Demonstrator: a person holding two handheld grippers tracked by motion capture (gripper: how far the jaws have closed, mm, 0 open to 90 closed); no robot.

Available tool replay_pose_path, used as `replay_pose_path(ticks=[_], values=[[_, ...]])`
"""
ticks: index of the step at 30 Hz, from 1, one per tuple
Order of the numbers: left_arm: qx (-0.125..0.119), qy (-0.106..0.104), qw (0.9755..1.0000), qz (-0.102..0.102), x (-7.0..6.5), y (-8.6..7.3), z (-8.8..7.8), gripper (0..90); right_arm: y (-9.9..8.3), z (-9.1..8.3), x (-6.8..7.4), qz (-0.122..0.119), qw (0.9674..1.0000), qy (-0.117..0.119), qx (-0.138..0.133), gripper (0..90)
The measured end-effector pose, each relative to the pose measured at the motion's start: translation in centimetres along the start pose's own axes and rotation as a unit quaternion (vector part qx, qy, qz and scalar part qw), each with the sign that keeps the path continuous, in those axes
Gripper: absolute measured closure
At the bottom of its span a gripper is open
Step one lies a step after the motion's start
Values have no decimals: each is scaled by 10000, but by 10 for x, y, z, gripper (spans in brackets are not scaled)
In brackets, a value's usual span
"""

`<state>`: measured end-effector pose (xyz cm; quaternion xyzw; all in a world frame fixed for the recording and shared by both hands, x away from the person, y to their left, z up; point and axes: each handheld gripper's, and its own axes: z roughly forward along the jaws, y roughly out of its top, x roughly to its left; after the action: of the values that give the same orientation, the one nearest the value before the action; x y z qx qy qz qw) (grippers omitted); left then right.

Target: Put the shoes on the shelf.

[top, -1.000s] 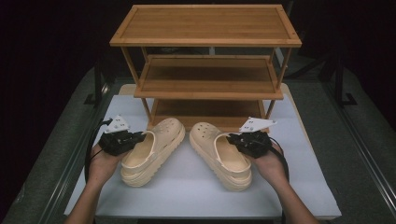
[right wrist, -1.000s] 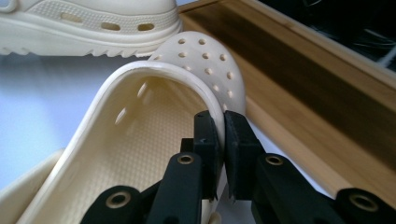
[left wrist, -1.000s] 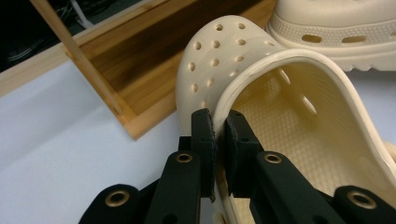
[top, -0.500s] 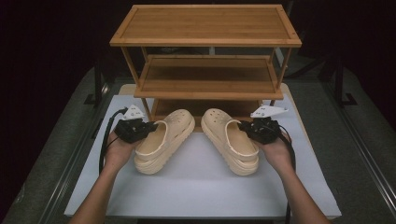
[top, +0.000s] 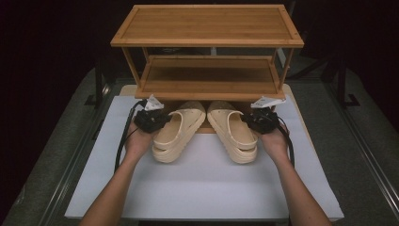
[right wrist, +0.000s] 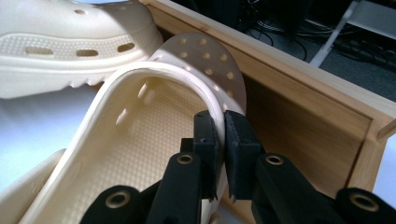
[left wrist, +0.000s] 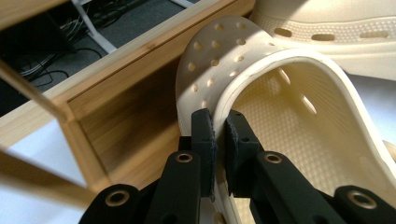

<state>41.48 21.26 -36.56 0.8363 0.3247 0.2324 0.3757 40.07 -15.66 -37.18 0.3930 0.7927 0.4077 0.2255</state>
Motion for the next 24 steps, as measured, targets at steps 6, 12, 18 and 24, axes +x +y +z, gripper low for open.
replay_pose_path(ticks=[6, 12, 18, 24], values=[[54, 231, 9997, -4, -3, 6, 18, 837, 5, 8, -5, -12, 9999, -152, 15, 836], [-10, 501, 9987, 76, -8, 12, 31, 837, 6, 19, -8, 32, 9995, -325, -51, 837], [58, 642, 9979, 68, -11, 15, 40, 837, 4, 27, -10, 82, 9991, -404, -19, 836], [53, 724, 9974, 39, -14, 15, 46, 834, 4, 34, -6, 80, 9989, -457, -44, 832]])
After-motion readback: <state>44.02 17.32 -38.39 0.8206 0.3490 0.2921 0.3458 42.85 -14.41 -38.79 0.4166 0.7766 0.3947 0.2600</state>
